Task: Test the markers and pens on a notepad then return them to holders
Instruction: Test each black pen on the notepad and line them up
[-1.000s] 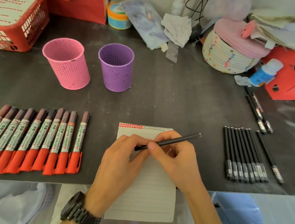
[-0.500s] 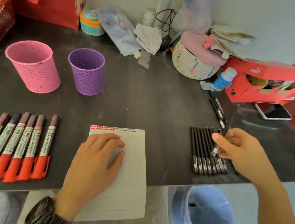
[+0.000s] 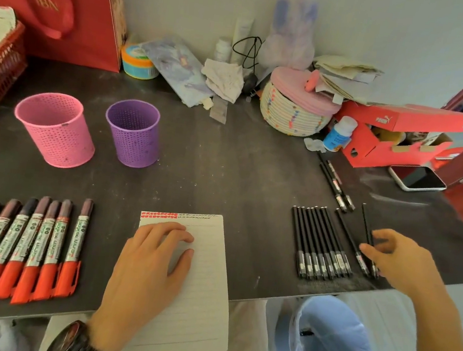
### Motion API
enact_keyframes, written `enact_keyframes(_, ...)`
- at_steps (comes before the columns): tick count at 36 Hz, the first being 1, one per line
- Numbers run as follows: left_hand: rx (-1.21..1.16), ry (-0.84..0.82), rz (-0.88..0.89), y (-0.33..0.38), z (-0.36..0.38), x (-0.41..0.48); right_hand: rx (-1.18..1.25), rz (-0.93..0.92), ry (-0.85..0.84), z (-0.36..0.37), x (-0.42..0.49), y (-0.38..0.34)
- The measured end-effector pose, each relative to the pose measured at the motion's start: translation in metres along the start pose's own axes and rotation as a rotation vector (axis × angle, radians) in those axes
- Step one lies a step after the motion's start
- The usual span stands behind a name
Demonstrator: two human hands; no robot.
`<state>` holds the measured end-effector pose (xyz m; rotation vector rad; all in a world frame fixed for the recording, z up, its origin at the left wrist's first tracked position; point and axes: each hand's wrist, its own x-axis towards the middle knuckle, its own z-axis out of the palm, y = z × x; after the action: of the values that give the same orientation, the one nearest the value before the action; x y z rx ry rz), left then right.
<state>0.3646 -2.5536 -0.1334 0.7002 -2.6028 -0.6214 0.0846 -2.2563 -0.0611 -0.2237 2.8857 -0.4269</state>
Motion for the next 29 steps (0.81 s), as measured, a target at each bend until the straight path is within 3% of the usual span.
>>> enact_keyframes(29, -0.01, -0.018, -0.009, -0.003, 0.002, 0.0, 0.024, -0.142, 0.106, 0.03, 0.006, -0.009)
